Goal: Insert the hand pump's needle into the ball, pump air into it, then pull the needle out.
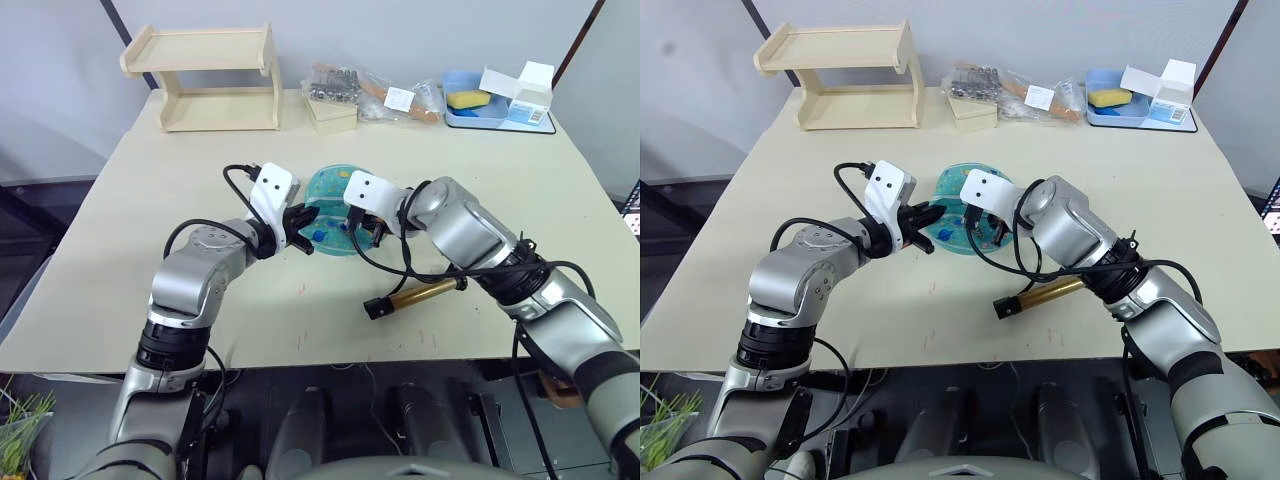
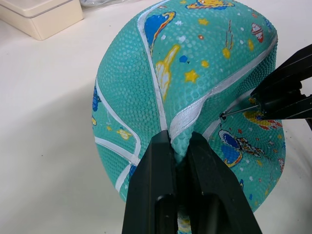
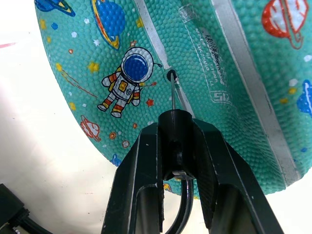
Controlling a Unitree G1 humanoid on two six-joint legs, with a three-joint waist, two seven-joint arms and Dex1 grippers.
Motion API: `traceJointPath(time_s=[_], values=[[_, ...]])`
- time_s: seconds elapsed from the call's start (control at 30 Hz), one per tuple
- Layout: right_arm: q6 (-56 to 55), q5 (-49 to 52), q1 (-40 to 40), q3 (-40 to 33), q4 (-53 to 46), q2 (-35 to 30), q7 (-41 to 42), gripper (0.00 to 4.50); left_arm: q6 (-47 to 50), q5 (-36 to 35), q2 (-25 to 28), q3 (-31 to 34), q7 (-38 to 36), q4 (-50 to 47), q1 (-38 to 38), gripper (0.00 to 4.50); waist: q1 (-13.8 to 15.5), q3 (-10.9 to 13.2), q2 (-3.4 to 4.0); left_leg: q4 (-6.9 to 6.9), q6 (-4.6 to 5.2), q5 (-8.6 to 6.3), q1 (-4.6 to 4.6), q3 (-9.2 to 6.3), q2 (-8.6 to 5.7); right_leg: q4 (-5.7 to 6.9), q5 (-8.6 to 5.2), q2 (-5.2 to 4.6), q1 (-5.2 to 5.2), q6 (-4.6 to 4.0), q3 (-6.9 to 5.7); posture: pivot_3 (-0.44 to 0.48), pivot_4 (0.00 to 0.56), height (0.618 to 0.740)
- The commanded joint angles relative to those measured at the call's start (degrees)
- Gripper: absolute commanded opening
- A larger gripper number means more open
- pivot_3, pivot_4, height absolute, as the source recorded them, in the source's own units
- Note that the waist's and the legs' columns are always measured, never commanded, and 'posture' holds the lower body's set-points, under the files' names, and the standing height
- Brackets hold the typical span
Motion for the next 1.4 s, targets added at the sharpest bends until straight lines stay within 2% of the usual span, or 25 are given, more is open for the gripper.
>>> traceJointPath(time_s=[0.03,0.57,1.13,1.4], values=[[0.3,-1.2,0.6,1.1,3.4,0.1,0.3,0.33,1.1,0.8,0.4,0.1,0.3,-0.1,1.3,0.0,0.0,0.0,-0.01,0.0,0.0,0.0,0.01,0.0,0.0,0.0,0.0,0.0,0.0,0.0,0.0,0.0,0.15,0.74],[-3.8,-4.9,-0.8,4.0,5.1,-0.4,5.2,0.33,0.5,1.1,-0.1,-0.3,0.7,0.2,1.5,0.0,-0.1,-0.1,-0.01,0.0,-0.02,0.01,0.1,0.02,0.04,0.04,0.01,0.03,0.02,0.01,0.01,0.0,0.15,0.74],[-4.2,-7.4,-1.0,3.0,5.2,-0.8,7.5,0.33,0.0,1.4,0.0,-0.2,0.5,0.5,1.6,0.0,0.0,-0.1,-0.01,0.0,-0.02,0.01,0.08,0.02,0.02,0.02,0.01,0.0,0.03,0.01,0.0,0.0,0.15,0.74],[-4.9,-7.3,-1.2,2.0,7.3,1.1,7.1,0.33,0.2,1.3,0.0,-0.3,0.4,0.1,1.8,0.0,0.0,-0.1,-0.02,0.0,-0.02,0.01,0.08,0.02,0.01,0.01,0.01,0.0,0.03,0.01,0.0,0.0,0.15,0.74]])
